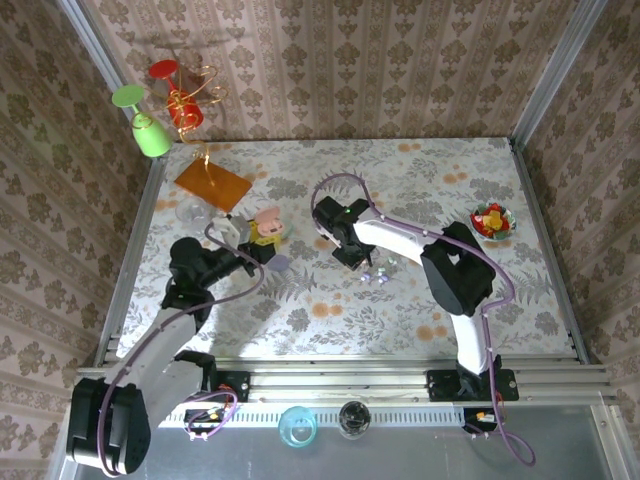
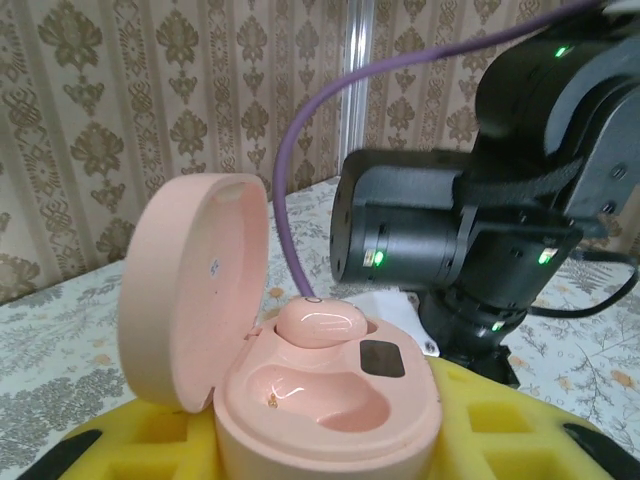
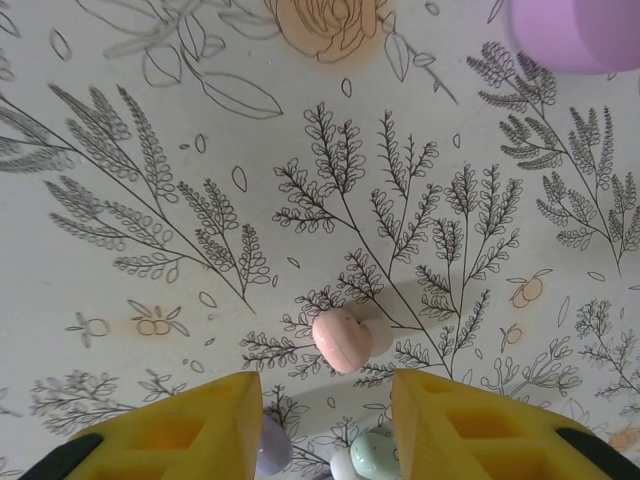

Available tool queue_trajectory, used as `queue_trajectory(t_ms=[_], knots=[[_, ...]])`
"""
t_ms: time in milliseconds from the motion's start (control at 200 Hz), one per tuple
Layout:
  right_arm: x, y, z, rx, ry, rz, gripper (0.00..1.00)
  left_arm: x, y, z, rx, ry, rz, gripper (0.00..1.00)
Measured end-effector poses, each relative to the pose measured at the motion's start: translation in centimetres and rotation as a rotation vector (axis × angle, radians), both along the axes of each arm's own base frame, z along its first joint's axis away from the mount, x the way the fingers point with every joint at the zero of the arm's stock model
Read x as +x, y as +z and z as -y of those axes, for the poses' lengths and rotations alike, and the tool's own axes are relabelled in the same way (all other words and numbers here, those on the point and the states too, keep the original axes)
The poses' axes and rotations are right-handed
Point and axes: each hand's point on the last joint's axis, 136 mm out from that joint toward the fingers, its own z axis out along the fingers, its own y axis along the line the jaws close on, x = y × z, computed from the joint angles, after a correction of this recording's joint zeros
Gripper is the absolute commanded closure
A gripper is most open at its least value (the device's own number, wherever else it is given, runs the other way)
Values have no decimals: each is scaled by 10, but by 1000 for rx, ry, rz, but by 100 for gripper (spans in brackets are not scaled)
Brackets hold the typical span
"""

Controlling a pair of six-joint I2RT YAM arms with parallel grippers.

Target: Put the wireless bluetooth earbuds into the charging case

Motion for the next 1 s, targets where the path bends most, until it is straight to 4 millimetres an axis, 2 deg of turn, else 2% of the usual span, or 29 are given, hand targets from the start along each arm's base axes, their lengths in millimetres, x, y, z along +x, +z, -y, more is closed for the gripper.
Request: queue_trajectory(t_ms=[170,350,605,1000], knots=[[0,-9,7,-67,16,-17,66,-5,5,-6,5,32,10,74],[0,-21,11,-106,16,-33,68,-5,2,-8,16,47,-5,74],[2,-21,11,-116,16,-24,75,-5,1,-8,17,46,-6,74],[7,-29,9,-133,15,-25,78,-5,1,-8,16,45,-7,74]])
